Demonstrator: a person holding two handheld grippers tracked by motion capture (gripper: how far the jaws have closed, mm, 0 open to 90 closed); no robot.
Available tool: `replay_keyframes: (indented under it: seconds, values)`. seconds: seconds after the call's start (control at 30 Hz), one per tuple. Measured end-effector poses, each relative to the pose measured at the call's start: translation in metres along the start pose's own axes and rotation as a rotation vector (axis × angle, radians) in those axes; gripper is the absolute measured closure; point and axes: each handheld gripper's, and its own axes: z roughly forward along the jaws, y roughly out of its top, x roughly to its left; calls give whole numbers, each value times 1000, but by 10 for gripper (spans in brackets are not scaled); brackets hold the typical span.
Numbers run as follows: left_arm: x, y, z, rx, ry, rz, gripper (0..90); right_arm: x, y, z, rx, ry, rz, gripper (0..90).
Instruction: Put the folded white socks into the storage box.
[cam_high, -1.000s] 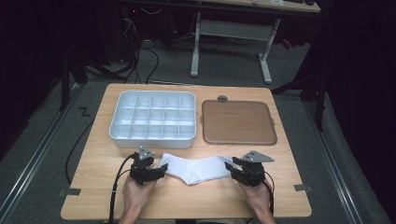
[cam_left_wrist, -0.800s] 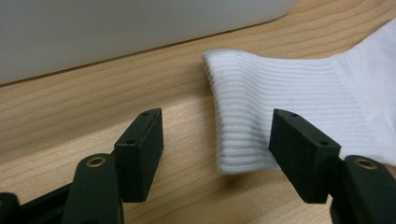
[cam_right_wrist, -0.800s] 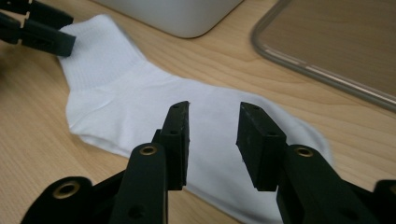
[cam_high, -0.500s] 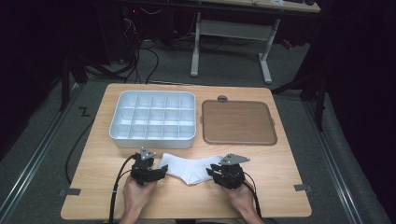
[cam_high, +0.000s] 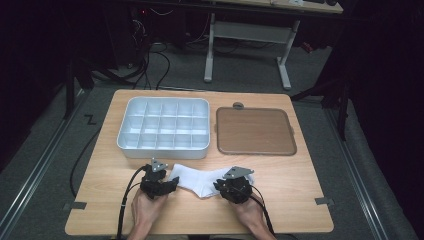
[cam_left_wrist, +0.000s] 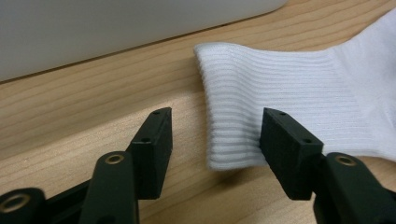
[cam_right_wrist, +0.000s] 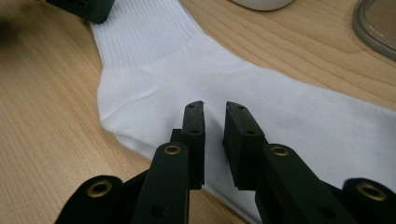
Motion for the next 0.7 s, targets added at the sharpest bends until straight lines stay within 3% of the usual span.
replay_keyframes:
  seconds: [0.17,0.4,0.7]
  values:
    - [-3,0,-1,16,-16,-12,587,-1,-1,1,3,-5,0,805]
    - [-2,1,-2,37,-43,-37,666,-1,-1,2,5,-9,-12,821]
    - [-2,2,-3,29,-70,-51,768,0,-1,2,8,-15,-26,826]
